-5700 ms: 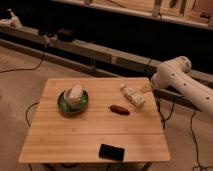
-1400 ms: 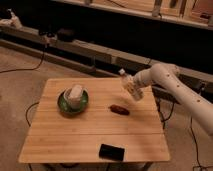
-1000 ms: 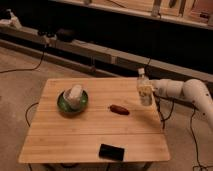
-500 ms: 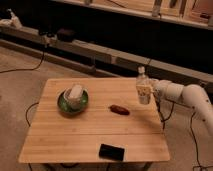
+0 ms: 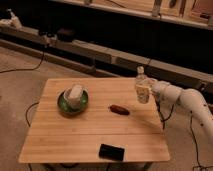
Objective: Stand the bottle upright
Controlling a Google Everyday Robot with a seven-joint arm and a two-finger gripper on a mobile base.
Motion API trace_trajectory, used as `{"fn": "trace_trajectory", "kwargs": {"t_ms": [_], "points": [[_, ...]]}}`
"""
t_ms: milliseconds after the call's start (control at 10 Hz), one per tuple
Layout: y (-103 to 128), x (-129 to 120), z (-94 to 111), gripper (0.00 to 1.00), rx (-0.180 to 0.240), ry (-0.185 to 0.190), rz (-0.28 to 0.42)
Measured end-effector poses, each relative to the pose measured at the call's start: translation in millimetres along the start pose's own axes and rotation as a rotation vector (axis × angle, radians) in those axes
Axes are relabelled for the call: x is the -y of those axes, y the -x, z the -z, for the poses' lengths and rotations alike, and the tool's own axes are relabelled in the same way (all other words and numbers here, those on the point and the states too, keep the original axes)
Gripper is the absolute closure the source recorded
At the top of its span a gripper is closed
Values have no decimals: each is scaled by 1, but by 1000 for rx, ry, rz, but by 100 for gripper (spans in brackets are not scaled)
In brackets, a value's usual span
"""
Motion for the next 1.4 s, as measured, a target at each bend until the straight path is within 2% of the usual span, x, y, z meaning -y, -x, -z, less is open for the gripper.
{"fn": "trace_trajectory", "kwargs": {"t_ms": [100, 300, 1000, 1400], "points": [[0, 1, 0, 100, -11, 0, -2], [-9, -1, 8, 100, -101, 22, -25], [-9, 2, 7, 100, -114, 26, -21], [12, 29, 31, 100, -226, 47, 24]]}}
